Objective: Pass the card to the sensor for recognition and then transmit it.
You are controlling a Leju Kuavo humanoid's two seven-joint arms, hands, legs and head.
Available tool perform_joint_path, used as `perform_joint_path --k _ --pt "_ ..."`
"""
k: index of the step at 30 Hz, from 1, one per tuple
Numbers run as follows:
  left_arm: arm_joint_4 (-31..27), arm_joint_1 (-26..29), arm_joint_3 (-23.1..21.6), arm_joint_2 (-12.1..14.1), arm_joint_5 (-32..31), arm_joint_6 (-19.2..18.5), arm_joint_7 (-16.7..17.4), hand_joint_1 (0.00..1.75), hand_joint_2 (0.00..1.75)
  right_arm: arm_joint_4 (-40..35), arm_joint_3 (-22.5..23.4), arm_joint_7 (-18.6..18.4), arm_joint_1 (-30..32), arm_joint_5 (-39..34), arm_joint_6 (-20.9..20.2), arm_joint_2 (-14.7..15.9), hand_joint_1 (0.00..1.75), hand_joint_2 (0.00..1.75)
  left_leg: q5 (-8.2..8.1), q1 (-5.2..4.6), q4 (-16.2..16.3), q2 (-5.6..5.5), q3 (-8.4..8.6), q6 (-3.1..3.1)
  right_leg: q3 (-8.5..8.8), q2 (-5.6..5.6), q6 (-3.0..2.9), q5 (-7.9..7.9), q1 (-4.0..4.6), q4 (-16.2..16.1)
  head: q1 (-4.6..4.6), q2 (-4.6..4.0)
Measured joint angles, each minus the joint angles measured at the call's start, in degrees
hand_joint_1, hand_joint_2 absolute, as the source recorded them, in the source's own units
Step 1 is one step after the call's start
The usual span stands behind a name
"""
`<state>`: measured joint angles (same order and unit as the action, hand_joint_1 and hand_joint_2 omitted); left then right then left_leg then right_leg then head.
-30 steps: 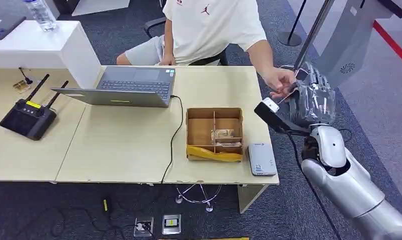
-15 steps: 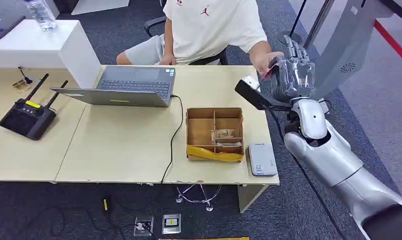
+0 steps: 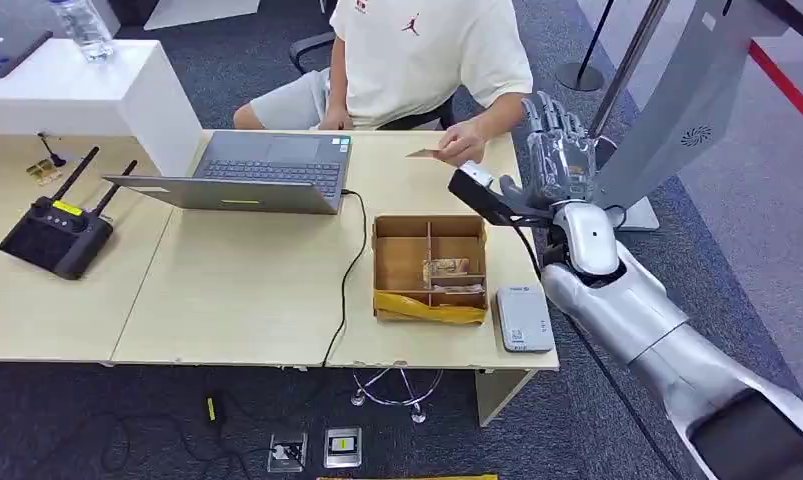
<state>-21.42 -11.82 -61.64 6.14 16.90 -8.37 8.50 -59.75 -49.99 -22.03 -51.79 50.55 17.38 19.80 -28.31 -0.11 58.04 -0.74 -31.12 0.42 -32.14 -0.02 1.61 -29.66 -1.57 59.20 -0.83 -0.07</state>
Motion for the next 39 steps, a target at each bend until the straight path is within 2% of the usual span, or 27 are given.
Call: perform_joint_path --k 6,10,12,16,19,22,25,29,34,37,39 --pt "0.07 0.29 0.07 0.0 0.35 0.0 -0.07 0.0 0.0 1.46 -0.94 0.0 0.11 -1.18 1.7 -0.33 0.0 1.75 0.0 0.0 0.01 0.01 0.01 0.0 -0.01 0.01 0.0 0.0 0.0 -0.01 -0.02 0.0" --pt "0.09 0.75 0.13 0.0 0.85 0.0 -0.48 0.0 0.0 1.15 -0.92 -0.57 1.36 -1.75 4.92 -0.04 0.0 1.75 0.0 0.0 0.02 0.03 0.08 0.0 0.0 0.02 0.0 0.0 0.0 -0.02 0.0 0.0" --pt "0.11 1.2 0.33 0.0 1.64 0.0 -1.07 0.0 0.0 -0.71 -0.76 -1.53 3.43 -1.55 7.11 0.99 0.0 1.75 0.0 0.0 0.02 0.02 0.08 0.0 0.02 0.01 0.0 0.0 0.01 -0.05 -0.02 0.0" --pt "0.11 2.18 0.88 0.0 2.49 0.0 -1.88 0.0 0.0 -7.13 1.05 -3.26 8.89 -0.81 8.48 4.03 0.0 1.75 -0.02 0.0 0.03 0.04 0.08 0.02 0.01 0.06 0.0 0.0 0.01 -0.09 0.0 0.0" --pt "0.18 2.56 1.51 0.0 2.75 0.0 -2.23 0.0 0.0 -12.64 3.85 -4.42 14.38 -0.72 8.54 6.67 0.0 1.75 -0.03 0.02 0.03 -0.01 0.11 0.03 0.08 -0.04 0.01 0.0 0.03 -0.15 -0.02 0.0" --pt "0.22 2.97 1.57 0.07 2.69 0.0 -2.25 0.0 0.0 -18.59 8.4 -5.55 21.6 -1.03 8.65 9.6 0.0 1.75 -0.05 0.02 0.03 -0.01 0.09 0.05 0.11 -0.03 0.01 0.0 0.03 -0.18 0.0 0.0" --pt "0.24 3.18 1.83 0.09 2.71 0.0 -2.25 0.0 0.0 -24.39 13.83 -4.96 29.05 -1.01 8.68 12.26 0.0 1.75 -0.08 0.01 0.02 0.03 0.04 0.03 0.09 0.0 0.01 0.0 0.03 -0.18 -0.02 0.0" --pt "0.24 3.18 1.97 0.09 2.76 0.0 -2.25 0.0 0.0 -28.7 18.62 -4.26 34.14 -1.75 8.54 13.66 0.0 1.75 -0.09 0.03 0.02 0.19 0.12 0.01 0.09 0.09 0.01 0.01 0.04 -0.18 -0.02 0.0" --pt "0.24 3.18 1.97 0.09 2.43 0.0 -2.25 0.0 0.0 -32.0 22.49 -3.26 38.62 -2.97 7.95 14.56 0.0 1.75 -0.07 0.03 0.02 0.18 0.13 0.01 0.1 0.09 0.01 0.02 0.04 -0.17 0.0 0.0" --pt "0.24 3.13 1.97 0.09 1.99 0.02 -2.21 0.0 0.0 -33.57 24.28 -2.51 41.1 -3.71 6.21 14.8 0.0 1.75 -0.07 0.03 0.02 0.19 0.12 0.01 0.1 0.09 0.01 0.01 0.05 -0.17 0.0 0.0" --pt "0.24 3.07 1.97 0.09 1.66 0.0 -2.08 0.0 0.0 -34.32 24.94 -2.05 42.31 -4.17 3.55 14.8 0.0 1.75 -0.08 0.04 0.02 0.19 0.12 0.01 0.1 0.11 0.01 0.01 0.05 -0.17 -0.02 0.0"
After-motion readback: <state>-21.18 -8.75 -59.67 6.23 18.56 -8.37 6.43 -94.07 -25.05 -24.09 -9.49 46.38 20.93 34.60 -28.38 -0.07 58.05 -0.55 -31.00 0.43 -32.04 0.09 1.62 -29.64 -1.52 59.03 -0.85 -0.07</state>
